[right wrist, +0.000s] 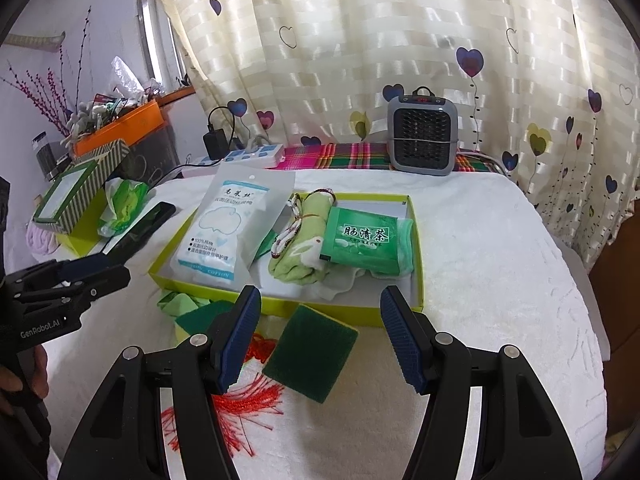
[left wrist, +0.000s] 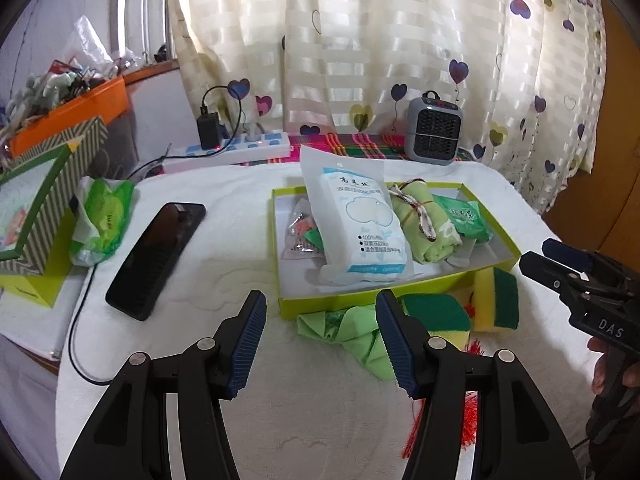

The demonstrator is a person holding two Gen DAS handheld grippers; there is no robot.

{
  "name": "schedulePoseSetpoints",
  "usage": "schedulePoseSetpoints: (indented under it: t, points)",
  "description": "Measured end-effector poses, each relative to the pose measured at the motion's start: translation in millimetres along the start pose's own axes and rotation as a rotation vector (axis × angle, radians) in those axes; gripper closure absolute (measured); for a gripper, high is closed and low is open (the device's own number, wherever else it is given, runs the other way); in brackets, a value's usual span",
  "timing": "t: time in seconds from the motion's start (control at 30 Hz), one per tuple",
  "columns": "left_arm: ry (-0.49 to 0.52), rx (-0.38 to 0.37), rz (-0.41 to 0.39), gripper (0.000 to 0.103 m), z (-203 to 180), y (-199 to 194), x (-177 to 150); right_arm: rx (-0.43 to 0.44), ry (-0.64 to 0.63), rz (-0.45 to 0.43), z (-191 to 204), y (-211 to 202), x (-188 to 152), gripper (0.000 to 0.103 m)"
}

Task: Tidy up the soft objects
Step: 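Move both grippers back toward the sponges beside the box lid, then grasp the dark green scouring pad with the right gripper while the left grasps the yellow-green sponge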

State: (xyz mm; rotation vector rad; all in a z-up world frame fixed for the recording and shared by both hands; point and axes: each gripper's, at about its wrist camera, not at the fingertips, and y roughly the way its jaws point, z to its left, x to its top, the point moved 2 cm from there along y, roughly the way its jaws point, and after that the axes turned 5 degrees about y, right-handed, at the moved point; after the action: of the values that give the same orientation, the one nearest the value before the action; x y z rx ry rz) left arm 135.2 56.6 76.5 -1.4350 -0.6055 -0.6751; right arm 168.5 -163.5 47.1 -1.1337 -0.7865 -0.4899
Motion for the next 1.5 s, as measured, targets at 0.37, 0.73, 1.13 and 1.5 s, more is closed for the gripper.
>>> schedulePoseSetpoints:
  t: [0.37,0.73,1.13,1.5]
  points:
    - [0.001,0.056,-0.024,0.046,2,-2,-11,0.002,0.002,0.011,1,-5,-11,0.04]
    - [-0.114,0.065,0.016,0.046,29,7,-35,-0.024,0.089,0.014,-14,-13,-27,0.04]
    - [-0.172,-0.012,0.062,0.047,47,19,-47,0.03,0.159,0.068,-18,6,-34,0.029]
    - [-0.134,-0.106,0.089,0.047,31,27,-40,0.049,0.198,0.111,-14,26,-29,0.029]
